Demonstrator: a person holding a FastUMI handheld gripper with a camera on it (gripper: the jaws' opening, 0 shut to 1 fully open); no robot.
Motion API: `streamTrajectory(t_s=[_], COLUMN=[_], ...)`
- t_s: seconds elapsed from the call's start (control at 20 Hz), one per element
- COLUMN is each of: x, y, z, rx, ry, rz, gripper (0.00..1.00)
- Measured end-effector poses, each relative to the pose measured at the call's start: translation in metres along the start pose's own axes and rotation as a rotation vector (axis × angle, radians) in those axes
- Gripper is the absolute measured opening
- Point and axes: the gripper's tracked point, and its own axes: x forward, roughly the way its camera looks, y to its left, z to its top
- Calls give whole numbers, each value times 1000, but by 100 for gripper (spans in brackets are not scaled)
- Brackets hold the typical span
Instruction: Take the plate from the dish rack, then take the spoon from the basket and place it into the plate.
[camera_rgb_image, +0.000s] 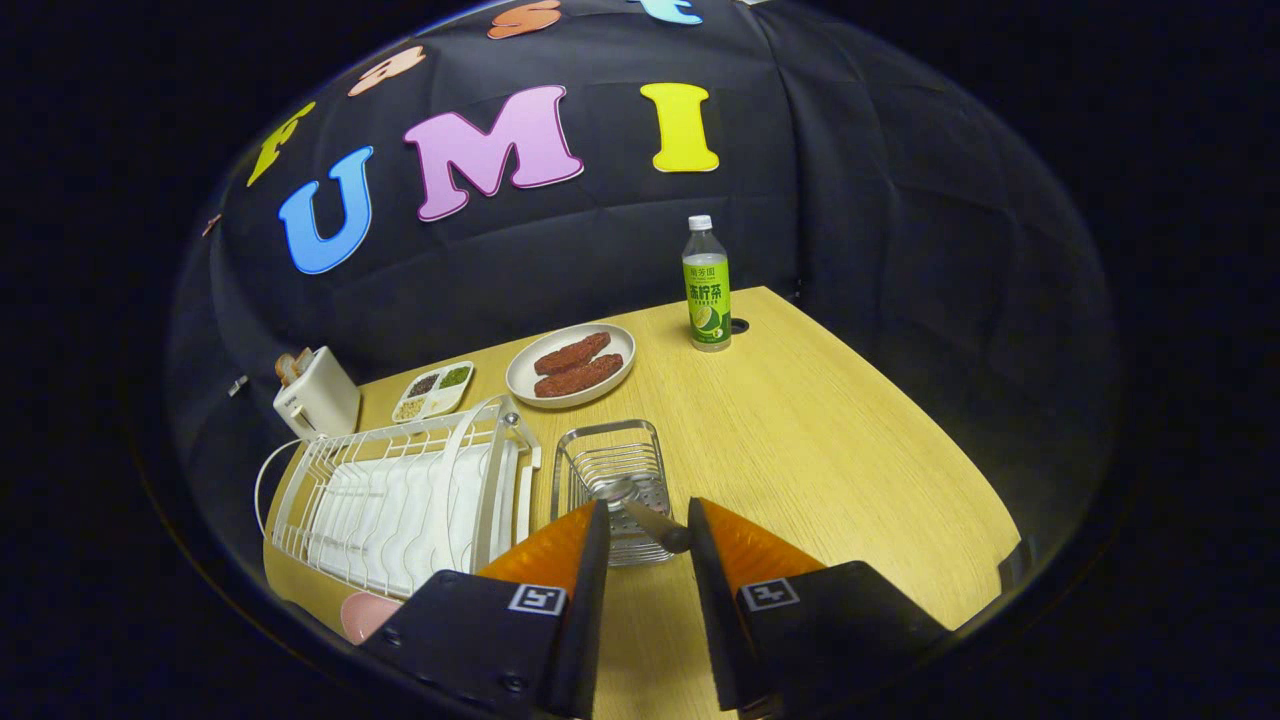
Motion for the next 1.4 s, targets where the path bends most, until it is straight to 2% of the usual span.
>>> streamTrajectory(t_s=[0.05, 0.1, 0.15, 0.35, 0.4, 0.5, 0.55, 0.8, 1.0, 1.4], x=[2, 3, 5, 5, 4, 7, 6, 5, 1, -24], y=[-3, -5, -3, 3, 6, 4, 5, 5, 6, 13], z=[-1, -2, -6, -14, -12, -10, -10, 1, 4, 40], rx=[-4, -1, 4, -2, -6, -55, -76, -54, -65, -30], ry=[8, 25, 46, 97, 91, 73, 81, 71, 68, -6], rz=[-11, -18, -16, 4, 18, -6, -4, -4, -3, 14], gripper=[43, 32, 27, 28, 24, 14, 12, 8, 8, 8])
